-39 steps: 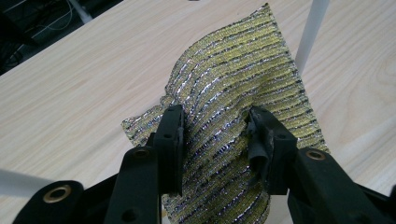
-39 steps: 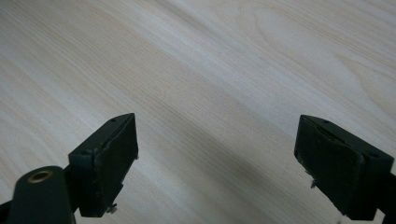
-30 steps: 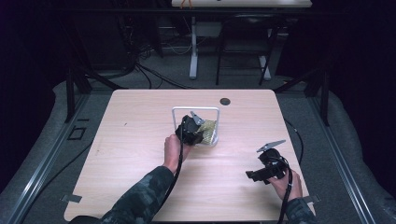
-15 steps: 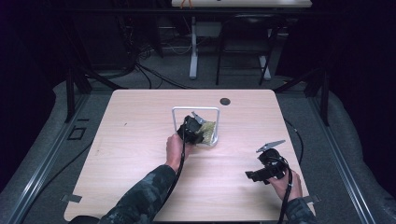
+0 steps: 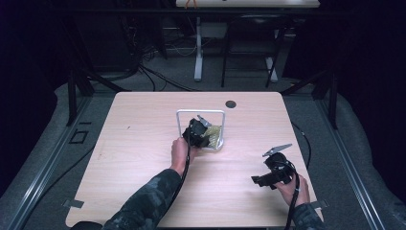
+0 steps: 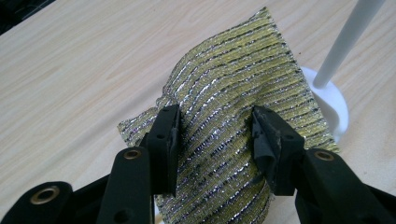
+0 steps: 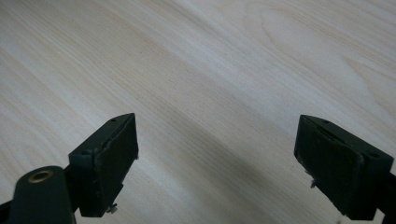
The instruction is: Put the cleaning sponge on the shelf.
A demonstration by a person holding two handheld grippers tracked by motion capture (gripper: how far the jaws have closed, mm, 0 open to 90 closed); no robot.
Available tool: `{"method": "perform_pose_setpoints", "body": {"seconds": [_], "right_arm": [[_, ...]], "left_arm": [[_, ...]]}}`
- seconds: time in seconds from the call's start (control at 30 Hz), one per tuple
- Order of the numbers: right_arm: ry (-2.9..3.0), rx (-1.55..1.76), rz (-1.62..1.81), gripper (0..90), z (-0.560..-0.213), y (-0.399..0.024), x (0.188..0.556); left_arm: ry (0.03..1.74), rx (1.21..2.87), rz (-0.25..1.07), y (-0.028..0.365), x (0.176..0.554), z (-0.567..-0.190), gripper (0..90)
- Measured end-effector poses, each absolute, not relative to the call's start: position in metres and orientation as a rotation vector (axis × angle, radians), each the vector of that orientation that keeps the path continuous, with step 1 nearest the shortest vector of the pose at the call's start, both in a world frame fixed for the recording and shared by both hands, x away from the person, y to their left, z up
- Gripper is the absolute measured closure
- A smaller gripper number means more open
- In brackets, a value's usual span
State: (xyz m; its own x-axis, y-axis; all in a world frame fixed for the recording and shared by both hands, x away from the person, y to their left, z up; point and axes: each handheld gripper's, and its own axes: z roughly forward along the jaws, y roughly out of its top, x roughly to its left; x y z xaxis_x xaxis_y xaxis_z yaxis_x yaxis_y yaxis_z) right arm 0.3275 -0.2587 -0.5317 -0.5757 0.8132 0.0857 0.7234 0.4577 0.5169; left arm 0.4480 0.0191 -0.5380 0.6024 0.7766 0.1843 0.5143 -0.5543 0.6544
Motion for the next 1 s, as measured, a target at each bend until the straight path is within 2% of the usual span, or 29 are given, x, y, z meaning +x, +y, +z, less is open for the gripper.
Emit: {"method": "perform_pose_setpoints", "body": {"seconds": [0.37,0.67,1.0], "right_arm": [[2.534,1.352,0.773,13.0,-0.532,-0.259,0.328],[2.530,1.350,0.769,13.0,-0.533,-0.259,0.328],[2.529,1.350,0.767,13.0,-0.532,-0.260,0.327]], "left_arm": [[1.041,2.284,0.622,0.022,0.449,-0.538,46.7],[1.020,2.278,0.615,0.021,0.446,-0.535,34.1],[1.001,2.284,0.590,0.026,0.440,-0.524,27.3]]}}
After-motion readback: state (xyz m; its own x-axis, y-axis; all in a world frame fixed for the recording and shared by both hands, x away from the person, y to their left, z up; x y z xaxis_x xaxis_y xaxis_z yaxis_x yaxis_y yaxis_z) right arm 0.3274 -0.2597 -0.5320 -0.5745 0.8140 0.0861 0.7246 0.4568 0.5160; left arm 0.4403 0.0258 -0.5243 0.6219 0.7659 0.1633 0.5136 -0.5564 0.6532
